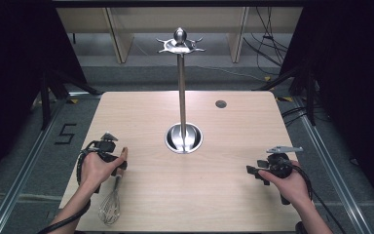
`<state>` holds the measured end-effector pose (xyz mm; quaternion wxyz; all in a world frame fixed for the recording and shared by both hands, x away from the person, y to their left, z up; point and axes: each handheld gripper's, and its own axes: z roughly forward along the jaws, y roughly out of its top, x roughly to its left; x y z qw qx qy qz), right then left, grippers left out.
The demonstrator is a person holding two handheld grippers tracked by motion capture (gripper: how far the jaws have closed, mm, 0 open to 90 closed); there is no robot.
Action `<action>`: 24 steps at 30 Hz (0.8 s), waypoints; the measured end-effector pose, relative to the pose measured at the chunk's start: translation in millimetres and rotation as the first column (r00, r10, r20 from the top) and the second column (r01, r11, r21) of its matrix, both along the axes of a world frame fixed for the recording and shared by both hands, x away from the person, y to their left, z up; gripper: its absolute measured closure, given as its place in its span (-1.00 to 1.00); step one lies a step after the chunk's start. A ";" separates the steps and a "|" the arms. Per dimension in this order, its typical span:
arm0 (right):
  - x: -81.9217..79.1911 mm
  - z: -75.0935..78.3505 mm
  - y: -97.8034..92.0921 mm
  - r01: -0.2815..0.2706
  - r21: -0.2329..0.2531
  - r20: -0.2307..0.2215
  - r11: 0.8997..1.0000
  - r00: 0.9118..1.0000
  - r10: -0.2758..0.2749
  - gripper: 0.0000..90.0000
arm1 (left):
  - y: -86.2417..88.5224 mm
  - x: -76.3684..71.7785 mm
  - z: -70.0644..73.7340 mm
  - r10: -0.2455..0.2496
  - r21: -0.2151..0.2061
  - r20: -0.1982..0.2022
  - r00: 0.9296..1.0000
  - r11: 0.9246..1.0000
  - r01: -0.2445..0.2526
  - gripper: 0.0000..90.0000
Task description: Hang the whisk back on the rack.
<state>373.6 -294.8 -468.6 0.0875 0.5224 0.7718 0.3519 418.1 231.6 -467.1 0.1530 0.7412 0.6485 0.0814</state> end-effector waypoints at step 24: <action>-1.8 -0.3 -0.7 0.003 0.004 0.005 1.000 1.000 -0.003 -0.04 | -10.6 9.1 -11.3 -0.026 0.058 -0.116 0.993 0.998 0.033 0.34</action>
